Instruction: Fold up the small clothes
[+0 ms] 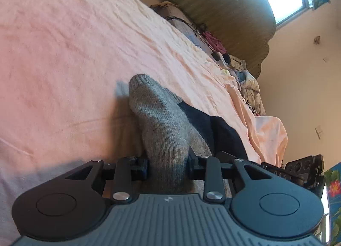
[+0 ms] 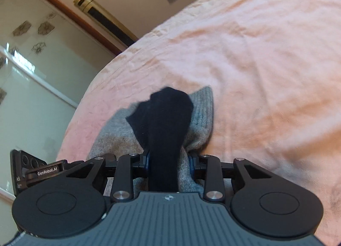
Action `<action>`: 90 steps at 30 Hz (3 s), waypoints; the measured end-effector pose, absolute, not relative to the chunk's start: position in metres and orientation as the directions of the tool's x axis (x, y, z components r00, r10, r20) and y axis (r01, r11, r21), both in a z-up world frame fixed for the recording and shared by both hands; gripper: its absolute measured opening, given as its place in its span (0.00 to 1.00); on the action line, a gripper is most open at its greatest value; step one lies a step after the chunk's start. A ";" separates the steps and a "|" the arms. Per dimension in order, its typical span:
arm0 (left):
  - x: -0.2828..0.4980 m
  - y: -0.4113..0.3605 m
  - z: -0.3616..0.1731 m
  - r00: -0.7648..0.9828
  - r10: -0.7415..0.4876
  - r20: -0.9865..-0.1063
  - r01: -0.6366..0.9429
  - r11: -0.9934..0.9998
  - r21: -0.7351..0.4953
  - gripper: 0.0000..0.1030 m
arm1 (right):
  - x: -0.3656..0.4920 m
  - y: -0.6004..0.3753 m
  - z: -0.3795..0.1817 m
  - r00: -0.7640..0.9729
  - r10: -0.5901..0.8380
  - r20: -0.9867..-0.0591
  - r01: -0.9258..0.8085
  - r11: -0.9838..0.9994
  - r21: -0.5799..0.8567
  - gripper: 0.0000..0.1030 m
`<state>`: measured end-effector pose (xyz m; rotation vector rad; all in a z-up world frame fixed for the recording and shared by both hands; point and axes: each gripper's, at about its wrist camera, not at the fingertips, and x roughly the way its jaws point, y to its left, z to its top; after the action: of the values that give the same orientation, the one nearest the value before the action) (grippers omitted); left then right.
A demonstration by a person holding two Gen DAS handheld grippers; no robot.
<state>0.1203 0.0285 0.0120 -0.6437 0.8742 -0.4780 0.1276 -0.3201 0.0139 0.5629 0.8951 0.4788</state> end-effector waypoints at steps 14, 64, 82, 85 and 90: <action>0.121 0.111 0.038 0.676 -0.406 -0.615 0.048 0.857 -0.512 0.44 | 0.168 -0.238 0.024 0.543 0.617 -0.570 -0.121 0.729 0.674 0.62; 0.004 0.096 0.026 0.716 -0.358 -0.600 0.140 0.915 -0.379 0.79 | 0.127 -0.237 0.045 0.522 0.544 -0.657 -0.205 0.827 0.523 0.82; -0.010 0.119 0.013 0.624 -0.520 -0.583 0.052 0.772 -0.633 0.79 | 0.104 -0.230 0.031 0.408 0.612 -0.678 -0.297 0.791 0.535 0.84; 0.000 0.120 0.006 0.603 -0.560 -0.568 0.011 0.718 -0.696 0.58 | 0.069 -0.250 0.021 0.374 0.682 -0.628 -0.278 0.729 0.626 0.73; 0.009 0.099 0.008 0.560 -0.519 -0.646 -0.004 0.778 -0.629 0.21 | 0.060 -0.243 0.023 0.370 0.646 -0.667 -0.313 0.763 0.565 0.18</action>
<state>0.0089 0.0990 0.0081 -0.6258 0.9384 -0.3282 0.0605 -0.2430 0.0226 0.3733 1.0185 0.6338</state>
